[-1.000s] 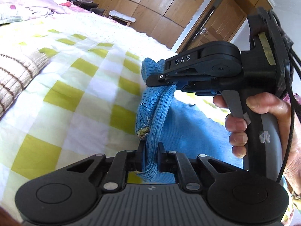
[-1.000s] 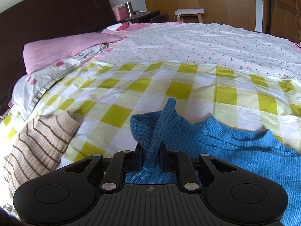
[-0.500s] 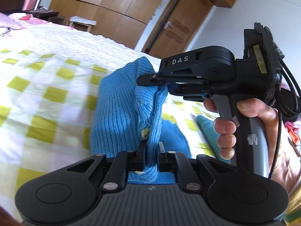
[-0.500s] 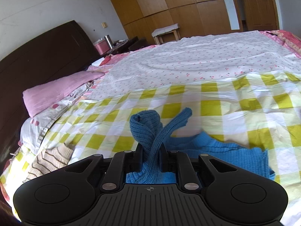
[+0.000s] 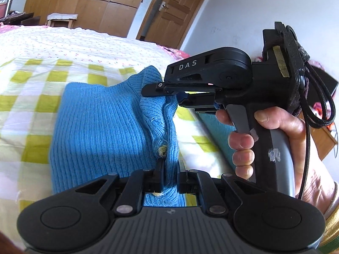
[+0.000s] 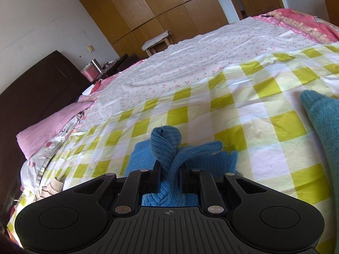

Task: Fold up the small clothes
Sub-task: 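Lay the folded sweater down and open both grippers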

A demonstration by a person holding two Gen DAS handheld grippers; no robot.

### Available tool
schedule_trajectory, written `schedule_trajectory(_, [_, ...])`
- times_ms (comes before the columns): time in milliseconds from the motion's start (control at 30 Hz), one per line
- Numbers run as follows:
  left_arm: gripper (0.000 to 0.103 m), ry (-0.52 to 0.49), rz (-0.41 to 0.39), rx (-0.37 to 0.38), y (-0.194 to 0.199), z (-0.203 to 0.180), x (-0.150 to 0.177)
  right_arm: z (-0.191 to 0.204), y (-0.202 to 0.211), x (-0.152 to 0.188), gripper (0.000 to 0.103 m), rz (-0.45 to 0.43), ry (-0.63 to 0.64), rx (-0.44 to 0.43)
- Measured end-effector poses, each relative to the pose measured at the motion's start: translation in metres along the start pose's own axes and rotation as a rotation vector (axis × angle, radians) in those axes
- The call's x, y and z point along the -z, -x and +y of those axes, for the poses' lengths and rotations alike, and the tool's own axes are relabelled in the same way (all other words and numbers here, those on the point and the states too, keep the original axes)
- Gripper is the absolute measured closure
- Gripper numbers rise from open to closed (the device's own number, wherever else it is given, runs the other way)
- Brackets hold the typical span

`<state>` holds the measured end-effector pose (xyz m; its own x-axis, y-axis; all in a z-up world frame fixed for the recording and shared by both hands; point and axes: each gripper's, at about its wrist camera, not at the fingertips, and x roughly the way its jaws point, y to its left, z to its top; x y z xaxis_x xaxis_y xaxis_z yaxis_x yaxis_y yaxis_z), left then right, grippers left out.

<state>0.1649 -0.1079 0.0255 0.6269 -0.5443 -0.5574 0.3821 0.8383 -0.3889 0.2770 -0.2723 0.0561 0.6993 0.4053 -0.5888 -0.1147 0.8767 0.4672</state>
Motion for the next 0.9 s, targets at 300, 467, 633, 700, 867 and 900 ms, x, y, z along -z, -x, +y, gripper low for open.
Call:
schedule_trajectory(300, [0.086, -0.127, 0.082, -0.078, -0.025, -0.029, 0.023, -0.046, -0.006, 0.025, 0.084, 0.044, -0.077, 0.014])
schedule_trajectory(467, [0.079, -0.159, 0.081, -0.090, -0.021, -0.040, 0.024, -0.048, 0.004, 0.025, 0.081, 0.022, -0.067, 0.029])
schedule_trajectory(633, [0.078, -0.166, 0.080, -0.072, -0.009, -0.037, 0.022, -0.038, 0.016, 0.026, 0.081, -0.009, -0.020, 0.100])
schedule_trajectory(700, [0.077, -0.183, 0.073, -0.069, 0.000, -0.037, 0.024, -0.032, 0.024, 0.027, 0.081, -0.029, 0.007, 0.129])
schedule_trajectory(867, [0.077, -0.194, 0.042, -0.075, 0.024, -0.029, 0.025, -0.016, 0.050, 0.035, 0.081, -0.069, 0.035, 0.122])
schedule_trajectory(900, [0.077, -0.195, 0.032, -0.081, 0.028, -0.028, 0.025, -0.012, 0.054, 0.039, 0.081, -0.068, 0.045, 0.111])
